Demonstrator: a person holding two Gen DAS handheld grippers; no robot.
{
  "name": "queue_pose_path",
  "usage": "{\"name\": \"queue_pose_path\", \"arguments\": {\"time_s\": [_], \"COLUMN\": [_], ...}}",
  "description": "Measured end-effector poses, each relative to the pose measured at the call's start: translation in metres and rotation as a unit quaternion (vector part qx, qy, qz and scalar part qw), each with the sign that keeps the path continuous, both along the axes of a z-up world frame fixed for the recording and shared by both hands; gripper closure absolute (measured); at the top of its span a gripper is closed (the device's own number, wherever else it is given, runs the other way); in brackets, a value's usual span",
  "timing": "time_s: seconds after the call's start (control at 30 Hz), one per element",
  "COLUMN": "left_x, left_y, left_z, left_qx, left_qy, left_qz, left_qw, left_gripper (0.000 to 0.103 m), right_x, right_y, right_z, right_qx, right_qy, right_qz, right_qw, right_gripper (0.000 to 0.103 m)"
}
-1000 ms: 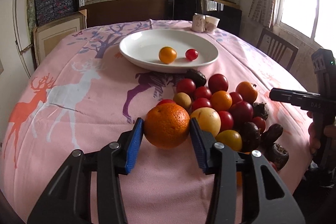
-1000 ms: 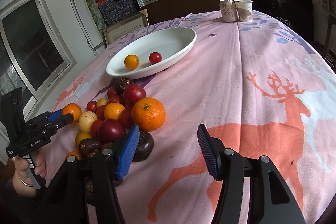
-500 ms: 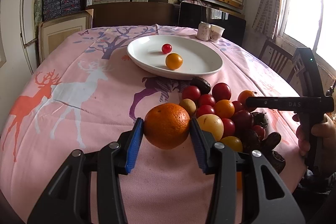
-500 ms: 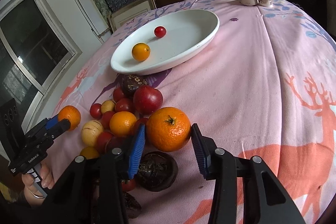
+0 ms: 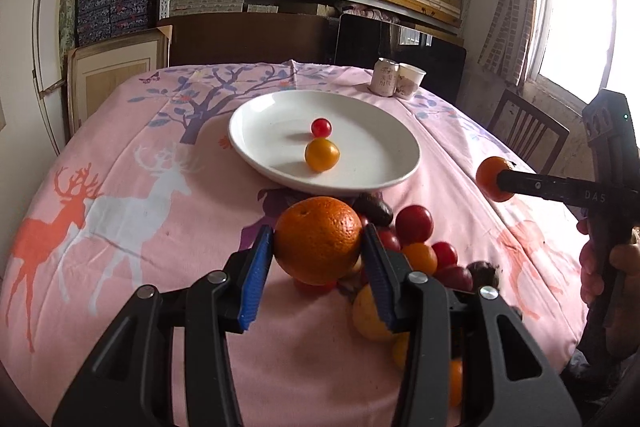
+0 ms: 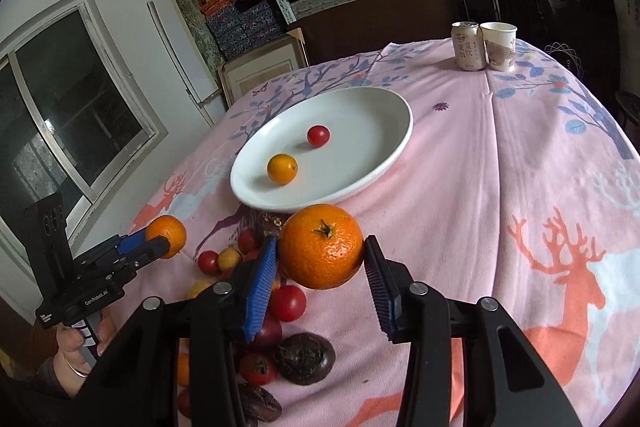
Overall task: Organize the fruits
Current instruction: 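Lower both oranges onto the white plate and open both grippers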
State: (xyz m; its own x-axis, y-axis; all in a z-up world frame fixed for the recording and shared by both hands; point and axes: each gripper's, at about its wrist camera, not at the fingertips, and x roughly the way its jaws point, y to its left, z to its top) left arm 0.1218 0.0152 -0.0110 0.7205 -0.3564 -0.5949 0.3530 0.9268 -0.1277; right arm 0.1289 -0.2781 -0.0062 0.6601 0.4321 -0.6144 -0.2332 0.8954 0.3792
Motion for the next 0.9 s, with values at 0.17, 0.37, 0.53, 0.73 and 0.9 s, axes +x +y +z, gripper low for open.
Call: {"name": "queue_pose_path", "arguments": {"time_s": [0.17,0.37,0.53,0.73,0.9], "left_x": [0.056,0.118,0.136,0.087,0.023], "left_y": [-0.019,-0.035,-0.028,-0.01,-0.01], "left_z": [0.009,-0.002,-0.013,0.004,-0.005], "left_qx": [0.027,0.05,0.033,0.017,0.048], "left_qy": [0.01,0.037,0.053,0.021,0.024], "left_qz": [0.005,0.013,0.033,0.028,-0.011], "left_qw": [0.9996,0.998,0.9975,0.9992,0.9985], "left_gripper": [0.059,0.058,0.039,0.026,0.025], "right_x": [0.044,0.095,0.099,0.058,0.017], "right_y": [0.006,0.025,0.033,0.032,0.015], "right_z": [0.004,-0.007,-0.005,-0.005,-0.017], "right_qx": [0.004,-0.016,-0.027,-0.038,-0.048], "right_qy": [0.009,0.035,0.012,-0.004,0.006], "right_qz": [-0.002,0.003,-0.001,0.006,-0.006], "right_qw": [1.0,0.999,1.0,0.999,0.999], "right_gripper": [0.058,0.057,0.04,0.04,0.04]}}
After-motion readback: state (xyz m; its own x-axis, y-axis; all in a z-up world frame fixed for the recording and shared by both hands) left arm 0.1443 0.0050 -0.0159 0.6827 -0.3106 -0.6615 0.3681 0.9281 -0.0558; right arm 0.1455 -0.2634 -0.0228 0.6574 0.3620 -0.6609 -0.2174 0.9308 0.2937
